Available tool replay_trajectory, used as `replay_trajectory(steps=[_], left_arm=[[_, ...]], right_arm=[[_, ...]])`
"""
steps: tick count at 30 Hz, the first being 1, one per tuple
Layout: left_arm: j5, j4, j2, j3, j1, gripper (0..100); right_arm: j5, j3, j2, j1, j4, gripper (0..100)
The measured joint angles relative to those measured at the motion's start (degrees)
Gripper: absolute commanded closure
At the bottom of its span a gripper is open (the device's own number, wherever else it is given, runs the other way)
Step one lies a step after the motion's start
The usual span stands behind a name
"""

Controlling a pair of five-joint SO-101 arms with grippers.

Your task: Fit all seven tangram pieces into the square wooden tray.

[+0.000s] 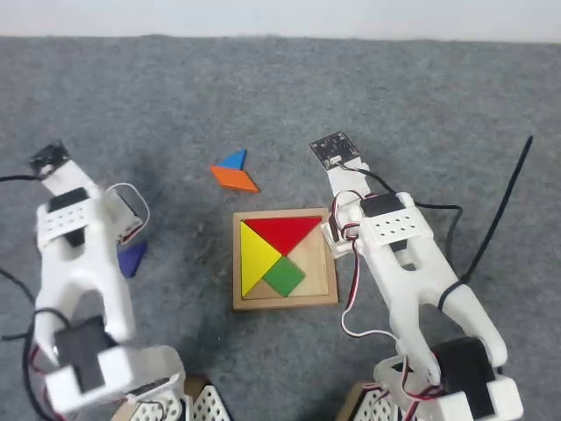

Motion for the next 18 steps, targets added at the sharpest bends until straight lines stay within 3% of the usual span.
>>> replay_trajectory(steps=[11,18], left_arm=[[-2.9,1.0,11.4,-6.5,2.3,99],[-10.9,1.1,6.9,2.1,9.5,99]], right_arm=[[0.0,0.0,0.0,0.0,0.0,99.0],[0.0,0.0,0.0,0.0,0.0,99.0]])
